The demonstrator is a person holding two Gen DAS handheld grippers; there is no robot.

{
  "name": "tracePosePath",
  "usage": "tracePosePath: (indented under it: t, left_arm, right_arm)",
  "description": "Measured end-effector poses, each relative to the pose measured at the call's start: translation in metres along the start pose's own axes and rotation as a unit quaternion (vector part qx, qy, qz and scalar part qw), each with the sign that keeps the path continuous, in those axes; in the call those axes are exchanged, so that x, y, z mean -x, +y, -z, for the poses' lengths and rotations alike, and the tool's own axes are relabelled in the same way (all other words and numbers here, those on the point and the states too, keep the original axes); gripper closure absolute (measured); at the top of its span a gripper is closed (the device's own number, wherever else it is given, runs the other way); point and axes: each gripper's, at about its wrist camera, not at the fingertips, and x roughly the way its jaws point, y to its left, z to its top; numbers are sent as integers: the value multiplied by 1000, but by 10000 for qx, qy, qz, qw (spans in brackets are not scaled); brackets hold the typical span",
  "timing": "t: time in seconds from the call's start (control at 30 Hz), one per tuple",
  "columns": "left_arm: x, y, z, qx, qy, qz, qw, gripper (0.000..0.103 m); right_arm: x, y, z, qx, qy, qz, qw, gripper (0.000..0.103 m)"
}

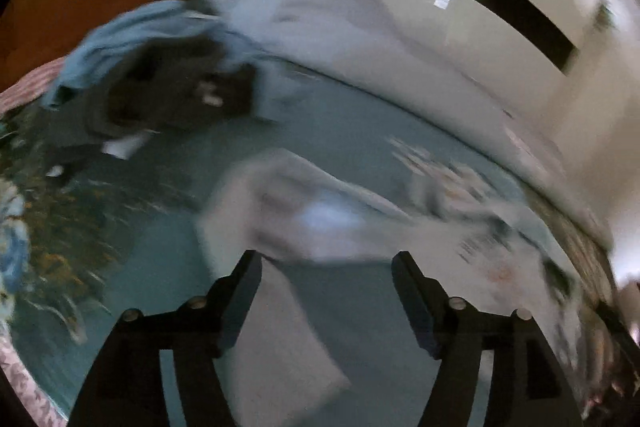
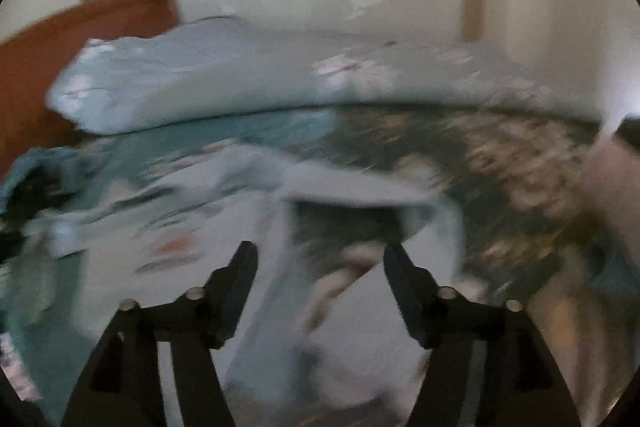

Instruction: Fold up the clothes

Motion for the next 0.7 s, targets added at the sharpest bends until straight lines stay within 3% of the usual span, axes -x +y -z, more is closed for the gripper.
tracePosePath:
  t: [0.07,0.13,0.23,0.37,0.43,0.47,0.5,0.6,0.7]
  left_arm:
    - [-1,-24,15,-274,167,312,9990,31]
    - [-8,-46,27,-561,320,476,9968,31]
    - [-16,-71,44,-783,578,553,9937,31]
    - [-21,-86,64,-801,854,624,9912,31]
    - [-21,-82,69,-719,882,597,9917,31]
    - [-20,-80,71,-654,893,598,9921,31]
    - [-19,-77,71,-575,905,609,9924,31]
    - [-18,-69,73,-370,949,702,9923,31]
    - [-21,-70,75,-431,990,674,9919,31]
  right_arm:
    - [-1,16,22,88,303,-611,9976,35]
    - [-2,33,44,322,489,-916,9941,35]
    - [-9,57,71,903,795,-959,9881,35]
    - [-18,70,86,1276,898,-690,9853,37]
    - [-20,68,85,1143,880,-692,9871,56]
    - [-21,66,84,1063,903,-700,9877,83]
    - [-22,63,84,996,937,-715,9880,95]
    - [-17,57,78,878,885,-947,9877,95]
    - [5,42,64,614,482,-1108,9908,95]
